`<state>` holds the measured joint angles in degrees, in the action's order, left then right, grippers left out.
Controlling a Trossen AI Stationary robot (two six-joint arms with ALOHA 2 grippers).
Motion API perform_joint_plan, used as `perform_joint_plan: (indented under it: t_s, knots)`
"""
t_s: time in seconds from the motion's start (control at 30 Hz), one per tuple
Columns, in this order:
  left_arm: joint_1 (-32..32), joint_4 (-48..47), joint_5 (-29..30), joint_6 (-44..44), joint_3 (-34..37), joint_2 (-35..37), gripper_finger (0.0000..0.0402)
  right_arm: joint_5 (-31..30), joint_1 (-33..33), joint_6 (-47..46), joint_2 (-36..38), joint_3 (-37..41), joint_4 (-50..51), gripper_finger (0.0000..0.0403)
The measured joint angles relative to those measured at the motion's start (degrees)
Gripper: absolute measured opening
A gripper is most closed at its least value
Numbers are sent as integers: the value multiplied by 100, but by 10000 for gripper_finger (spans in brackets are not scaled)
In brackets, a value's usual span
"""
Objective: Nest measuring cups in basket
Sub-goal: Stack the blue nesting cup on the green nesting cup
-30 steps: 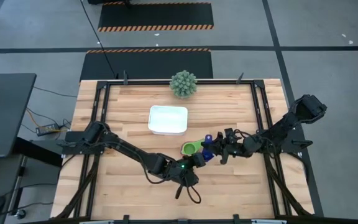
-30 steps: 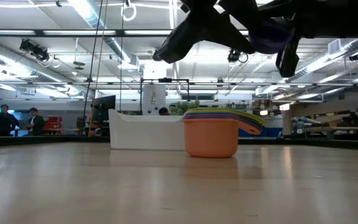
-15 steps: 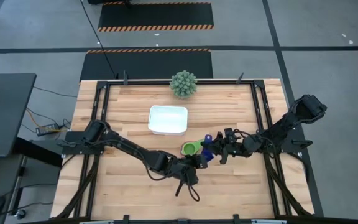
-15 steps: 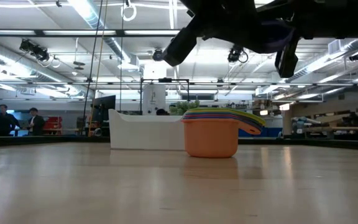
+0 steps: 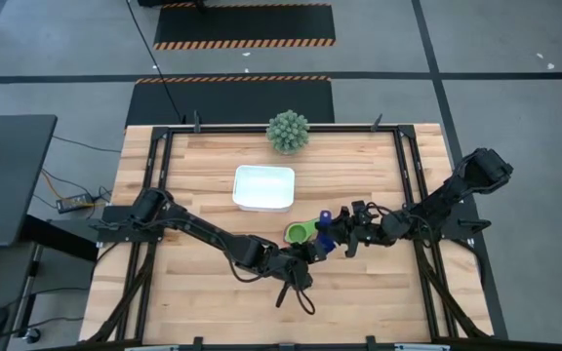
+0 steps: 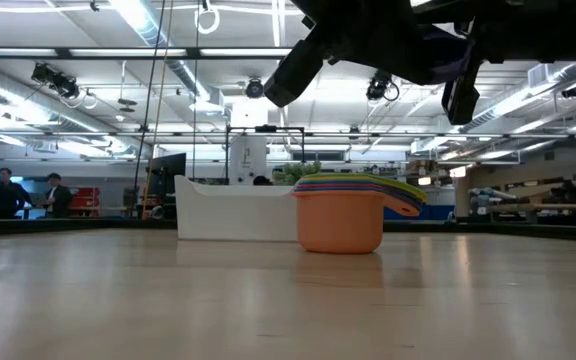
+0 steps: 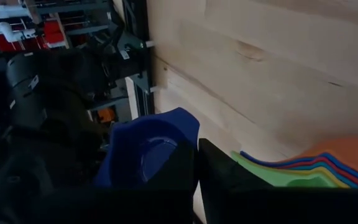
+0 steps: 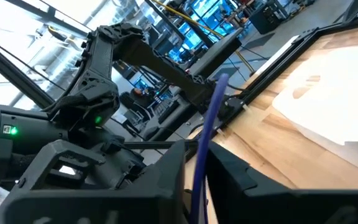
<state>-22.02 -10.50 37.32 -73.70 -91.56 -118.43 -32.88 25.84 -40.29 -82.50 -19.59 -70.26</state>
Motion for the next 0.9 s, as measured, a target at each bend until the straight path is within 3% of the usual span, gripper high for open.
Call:
perform_joint_plan:
  t_s: [0.37,0.9]
  knots:
    - [-13,-55,13,276,1,-2,8,20,5,302,0,-2,73,162]
    - [-204,-389,330,579,3,-3,7,304,5,762,217,196,409,236]
